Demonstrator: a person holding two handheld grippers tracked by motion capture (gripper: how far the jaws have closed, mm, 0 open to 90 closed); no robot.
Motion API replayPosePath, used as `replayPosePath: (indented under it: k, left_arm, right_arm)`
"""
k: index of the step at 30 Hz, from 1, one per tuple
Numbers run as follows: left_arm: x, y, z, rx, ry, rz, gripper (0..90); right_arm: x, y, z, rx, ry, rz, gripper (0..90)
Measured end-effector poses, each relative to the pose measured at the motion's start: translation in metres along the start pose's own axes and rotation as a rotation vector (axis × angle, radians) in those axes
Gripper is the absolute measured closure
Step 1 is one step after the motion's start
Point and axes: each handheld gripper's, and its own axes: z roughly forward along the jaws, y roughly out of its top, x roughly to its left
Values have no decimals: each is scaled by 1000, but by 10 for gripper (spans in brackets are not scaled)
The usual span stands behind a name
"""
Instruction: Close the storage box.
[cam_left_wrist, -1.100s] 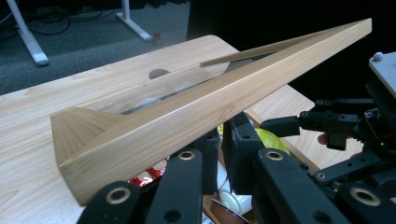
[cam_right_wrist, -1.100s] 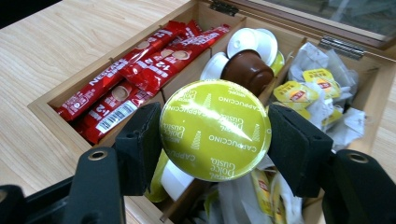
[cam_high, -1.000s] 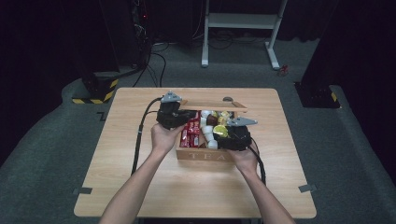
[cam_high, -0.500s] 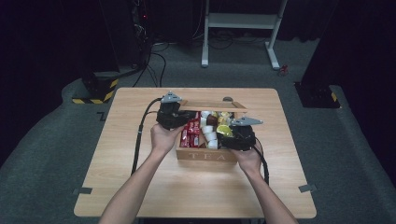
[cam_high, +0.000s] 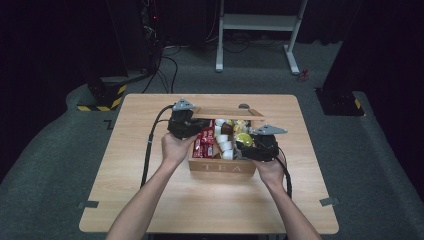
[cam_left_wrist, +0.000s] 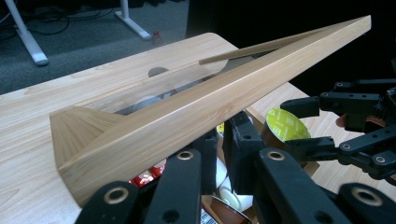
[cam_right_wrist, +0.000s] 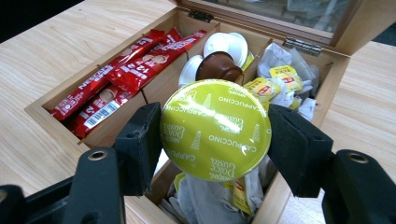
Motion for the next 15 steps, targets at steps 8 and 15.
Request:
replayPosePath:
  k: [8, 15]
  left_arm:
    - [0, 0, 0, -2, -5, -2, 834]
    - [-1, -1, 0, 3, 6, 11, 830]
  right_arm:
    - [-5, -3, -7, -8, -13, 10, 376]
    - [-13, -5, -14, -17, -24, 22, 376]
